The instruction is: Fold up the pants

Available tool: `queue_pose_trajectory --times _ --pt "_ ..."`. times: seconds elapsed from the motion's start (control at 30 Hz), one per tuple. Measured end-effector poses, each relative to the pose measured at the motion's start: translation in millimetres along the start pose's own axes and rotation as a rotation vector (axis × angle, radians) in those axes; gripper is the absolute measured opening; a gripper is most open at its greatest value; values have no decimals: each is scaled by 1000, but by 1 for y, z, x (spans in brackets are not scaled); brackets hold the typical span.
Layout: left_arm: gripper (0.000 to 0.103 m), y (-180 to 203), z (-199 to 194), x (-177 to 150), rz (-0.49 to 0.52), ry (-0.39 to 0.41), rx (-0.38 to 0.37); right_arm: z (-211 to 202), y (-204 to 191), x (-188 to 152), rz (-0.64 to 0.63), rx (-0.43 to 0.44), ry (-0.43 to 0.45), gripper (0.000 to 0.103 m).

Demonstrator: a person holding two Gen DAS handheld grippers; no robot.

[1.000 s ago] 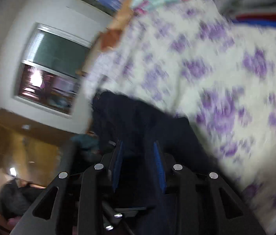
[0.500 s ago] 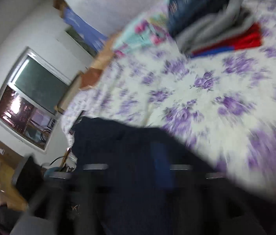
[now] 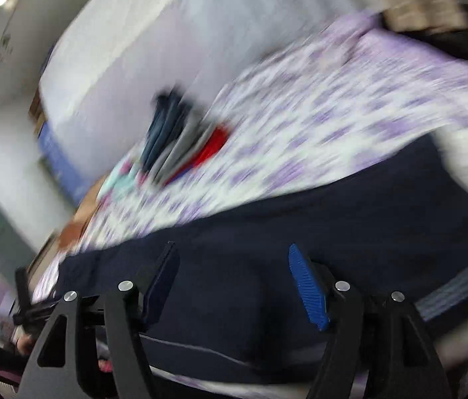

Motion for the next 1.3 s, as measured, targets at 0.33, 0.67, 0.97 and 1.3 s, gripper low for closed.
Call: queue_pose_trajectory --times 0.33,0.67,0.97,1.3 --pt "98 -80 -27 -14 -266 -29 76 22 12 -11 59 130 -44 82" --pt "51 -100 24 -2 -438 -127 -17 37 -15 -17 13 154 -109 82" --pt "58 -96 9 -1 -404 -97 25 40 -10 -25 22 139 -115 82" --pt "45 -103 17 -1 -443 -105 20 42 -13 -26 14 147 -128 82"
Point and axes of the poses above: each gripper's, at about its wrist camera, not at the fingertips, and z roughly the way its jaws point, y to its right, x to its top, the point moved 2 cm from there along z, roughly the way its jaws point, and after that the axes turned 12 degrees about x, right-handed, at the moved point
